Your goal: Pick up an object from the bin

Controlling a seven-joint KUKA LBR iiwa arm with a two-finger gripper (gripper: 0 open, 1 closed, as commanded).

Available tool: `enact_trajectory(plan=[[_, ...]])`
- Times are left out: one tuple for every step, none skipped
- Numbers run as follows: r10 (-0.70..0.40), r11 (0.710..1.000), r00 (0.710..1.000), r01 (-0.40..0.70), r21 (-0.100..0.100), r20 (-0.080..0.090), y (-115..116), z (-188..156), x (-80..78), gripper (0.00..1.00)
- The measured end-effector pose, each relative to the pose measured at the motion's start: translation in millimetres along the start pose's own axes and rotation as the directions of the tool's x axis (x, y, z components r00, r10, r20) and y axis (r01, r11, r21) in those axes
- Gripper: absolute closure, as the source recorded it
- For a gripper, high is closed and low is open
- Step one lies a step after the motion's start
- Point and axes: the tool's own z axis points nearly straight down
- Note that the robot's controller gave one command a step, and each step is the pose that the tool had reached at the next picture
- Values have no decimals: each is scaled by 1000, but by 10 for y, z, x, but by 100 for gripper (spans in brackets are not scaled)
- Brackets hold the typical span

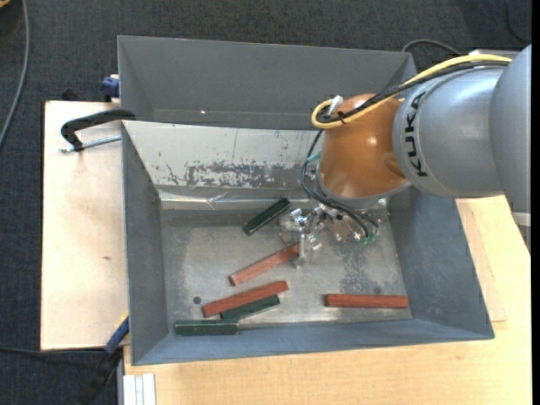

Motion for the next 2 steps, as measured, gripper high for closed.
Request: enact_trajectory(plan=[[7,1000,1000,-7,-4,-9,84,-434,209,100],[14,1000,1000,-14,-2,-5,153,-1065,239,100]])
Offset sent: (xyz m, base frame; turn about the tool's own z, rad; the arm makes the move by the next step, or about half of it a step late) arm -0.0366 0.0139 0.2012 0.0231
